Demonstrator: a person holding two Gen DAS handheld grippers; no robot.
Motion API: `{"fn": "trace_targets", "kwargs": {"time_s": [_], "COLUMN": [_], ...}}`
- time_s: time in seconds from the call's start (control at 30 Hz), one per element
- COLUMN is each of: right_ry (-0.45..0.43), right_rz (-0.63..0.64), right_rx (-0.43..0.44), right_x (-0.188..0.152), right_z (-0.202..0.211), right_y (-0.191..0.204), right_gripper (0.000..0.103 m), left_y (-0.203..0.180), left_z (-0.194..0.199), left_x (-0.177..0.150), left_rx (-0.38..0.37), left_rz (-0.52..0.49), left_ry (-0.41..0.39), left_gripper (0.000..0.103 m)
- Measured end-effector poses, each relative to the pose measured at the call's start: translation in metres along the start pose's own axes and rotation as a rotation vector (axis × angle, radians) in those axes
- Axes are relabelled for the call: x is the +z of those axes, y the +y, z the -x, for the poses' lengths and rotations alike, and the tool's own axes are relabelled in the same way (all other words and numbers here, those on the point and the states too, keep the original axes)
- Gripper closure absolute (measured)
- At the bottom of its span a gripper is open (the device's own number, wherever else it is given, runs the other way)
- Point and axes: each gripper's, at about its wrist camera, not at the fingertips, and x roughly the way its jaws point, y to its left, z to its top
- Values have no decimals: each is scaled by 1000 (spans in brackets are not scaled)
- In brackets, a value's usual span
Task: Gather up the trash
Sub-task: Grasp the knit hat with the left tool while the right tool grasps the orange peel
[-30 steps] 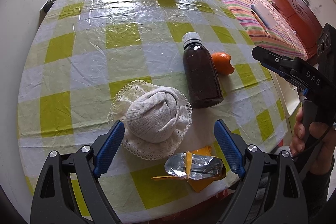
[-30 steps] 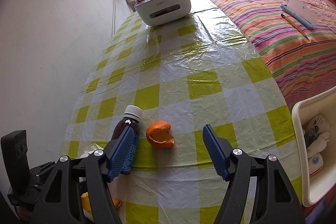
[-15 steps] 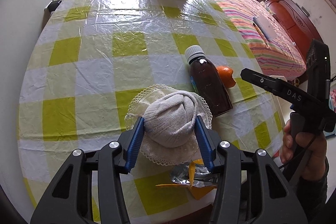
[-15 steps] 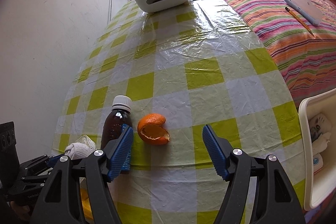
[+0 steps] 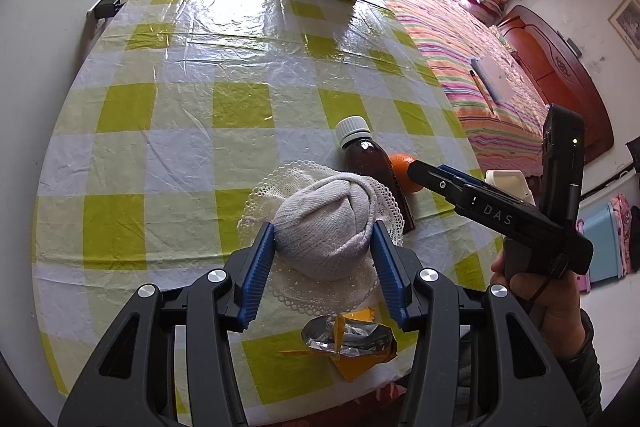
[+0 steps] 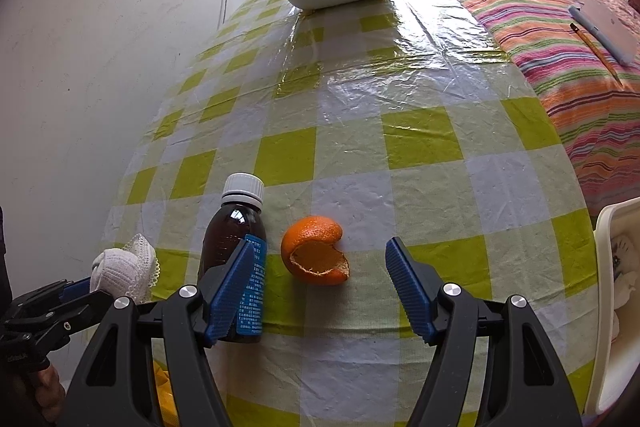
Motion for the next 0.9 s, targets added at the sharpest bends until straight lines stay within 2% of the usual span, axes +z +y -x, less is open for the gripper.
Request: {"fn": "trace_targets", "kwargs": {"time_s": [0.23,0.33,0.43,0.53,0.77,0.9], "right_ry": [19,36,62,73,73,56], "right_rz": [-8,-13,-20,-17,4,10], "right_rx": [21,28,17,16,42,36], "right_x": [2,3,4,5,3,2], "right_z": [-7,-12,-18,-22,-21,-16], "right_y": [4,6,6,6,5,2], "right_gripper": [38,49,54,66,75,77], "left_y": [-5,-10,-16,-23,-36,-40], "left_z": [4,7,8,9,9,11], "left_x": [4,7,9,11,16,19], "left_rx": [-13,-17,-23,-30,-36,-45], "left_rz": [9,6,2,-3,-18,-13], "left_ry": [-9,-21,-26,-28,-38,-50], "left_gripper": [55,55,55,54,54,54]}}
